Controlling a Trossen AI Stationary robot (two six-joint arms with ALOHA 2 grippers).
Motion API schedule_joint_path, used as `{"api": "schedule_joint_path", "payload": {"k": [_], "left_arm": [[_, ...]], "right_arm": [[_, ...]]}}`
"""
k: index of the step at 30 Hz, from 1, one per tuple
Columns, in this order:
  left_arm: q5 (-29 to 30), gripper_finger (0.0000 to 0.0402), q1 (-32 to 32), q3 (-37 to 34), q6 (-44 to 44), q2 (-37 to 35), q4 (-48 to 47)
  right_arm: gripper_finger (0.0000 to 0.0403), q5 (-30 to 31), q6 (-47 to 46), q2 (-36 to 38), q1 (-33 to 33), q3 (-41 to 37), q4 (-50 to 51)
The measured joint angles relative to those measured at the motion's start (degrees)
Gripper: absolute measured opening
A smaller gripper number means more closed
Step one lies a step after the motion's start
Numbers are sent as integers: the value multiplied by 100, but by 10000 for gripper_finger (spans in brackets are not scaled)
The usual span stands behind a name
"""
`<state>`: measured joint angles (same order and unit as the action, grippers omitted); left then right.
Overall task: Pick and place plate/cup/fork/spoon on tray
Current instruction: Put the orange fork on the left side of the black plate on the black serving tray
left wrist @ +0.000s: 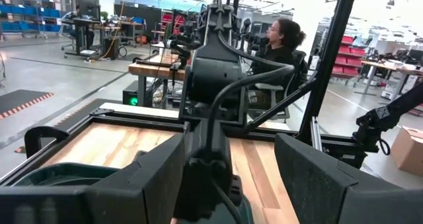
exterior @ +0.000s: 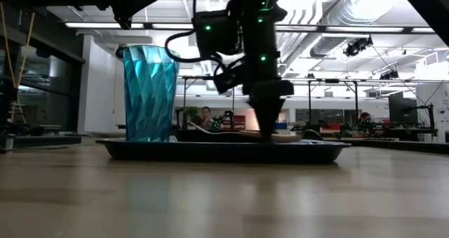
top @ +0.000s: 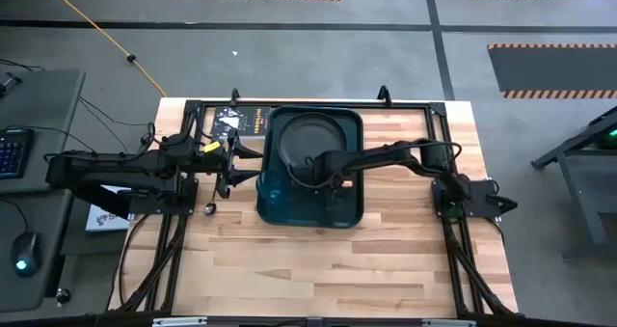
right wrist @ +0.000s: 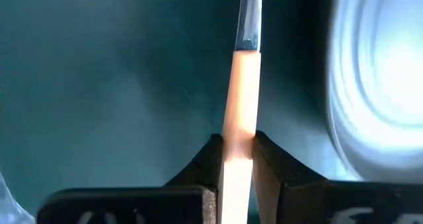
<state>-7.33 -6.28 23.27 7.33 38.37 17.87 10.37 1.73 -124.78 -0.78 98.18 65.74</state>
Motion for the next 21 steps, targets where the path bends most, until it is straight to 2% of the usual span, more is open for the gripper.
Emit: {"api": "schedule_joint_path", "payload": {"k": [14,21], "left_arm": [[0,227,0,0,-2,0,0],[2,227,0,0,0,0,-2]], "right_arm": [[33,26,431,-274,-99,119,-835],[74,77,145,-274,-162,119,-910]]}}
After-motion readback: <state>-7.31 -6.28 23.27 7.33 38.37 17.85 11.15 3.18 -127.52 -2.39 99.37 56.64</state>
